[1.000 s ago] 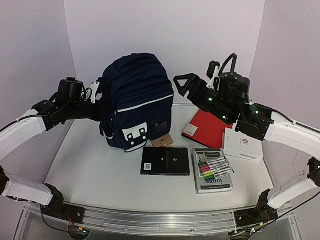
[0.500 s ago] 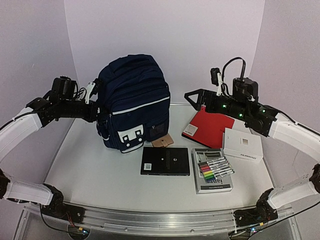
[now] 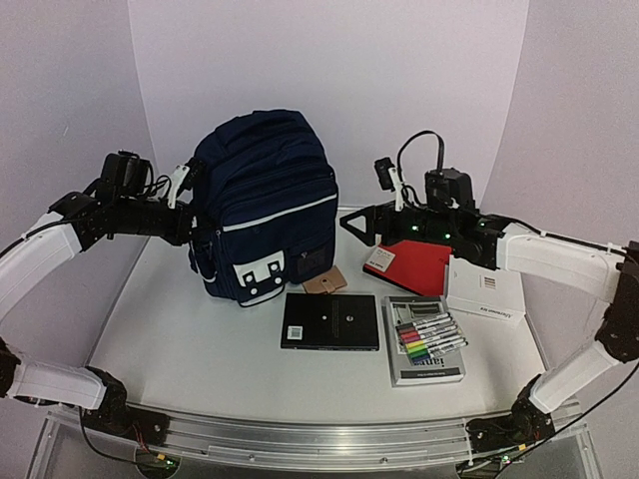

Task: Pack the student bag
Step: Adjust the student bag at the center of the board.

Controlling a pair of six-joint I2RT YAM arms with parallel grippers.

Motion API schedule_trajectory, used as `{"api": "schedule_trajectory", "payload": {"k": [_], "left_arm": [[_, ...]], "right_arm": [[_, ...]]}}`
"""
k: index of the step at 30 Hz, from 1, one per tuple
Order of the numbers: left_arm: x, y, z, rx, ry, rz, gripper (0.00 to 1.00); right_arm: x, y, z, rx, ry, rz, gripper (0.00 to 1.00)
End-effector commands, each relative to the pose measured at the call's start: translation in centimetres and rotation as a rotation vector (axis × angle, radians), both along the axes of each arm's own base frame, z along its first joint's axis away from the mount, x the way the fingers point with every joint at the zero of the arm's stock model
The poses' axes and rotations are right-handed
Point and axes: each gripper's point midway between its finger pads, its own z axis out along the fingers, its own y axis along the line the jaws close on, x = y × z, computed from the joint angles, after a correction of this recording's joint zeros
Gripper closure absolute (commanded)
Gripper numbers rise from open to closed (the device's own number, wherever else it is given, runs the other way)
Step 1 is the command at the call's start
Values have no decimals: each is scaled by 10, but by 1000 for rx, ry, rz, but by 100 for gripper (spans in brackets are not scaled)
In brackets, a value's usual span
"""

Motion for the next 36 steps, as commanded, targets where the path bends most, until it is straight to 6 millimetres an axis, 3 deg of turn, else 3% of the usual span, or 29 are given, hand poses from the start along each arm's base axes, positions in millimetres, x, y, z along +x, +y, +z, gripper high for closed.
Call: {"api": "schedule_trajectory", "payload": {"k": [1, 8, 12, 15, 20, 27, 32, 36], "left_arm": [[-7, 3, 22, -6, -32, -22, 100], [-5, 5, 24, 5, -28, -16, 100], [-3, 6, 23, 13, -22, -16, 100], [-2, 6, 21, 18, -16, -21, 100], [9, 13, 20, 32, -20, 2, 100], [47, 31, 36, 37, -104, 95, 100], [93, 56, 50, 60, -210, 221, 100], [125, 77, 61, 41, -290, 288, 100]], "right_arm": [[21, 20, 27, 18, -119, 35, 22], [49, 46, 26, -6, -160, 67, 32], [58, 62, 29, 8, -173, 113, 43], [58, 74, 36, 35, -173, 166, 59], [51, 77, 51, 70, -177, 202, 100], [7, 86, 79, 100, -217, 229, 100], [-49, 118, 89, 104, -239, 251, 100], [-92, 148, 85, 138, -202, 302, 100]]}}
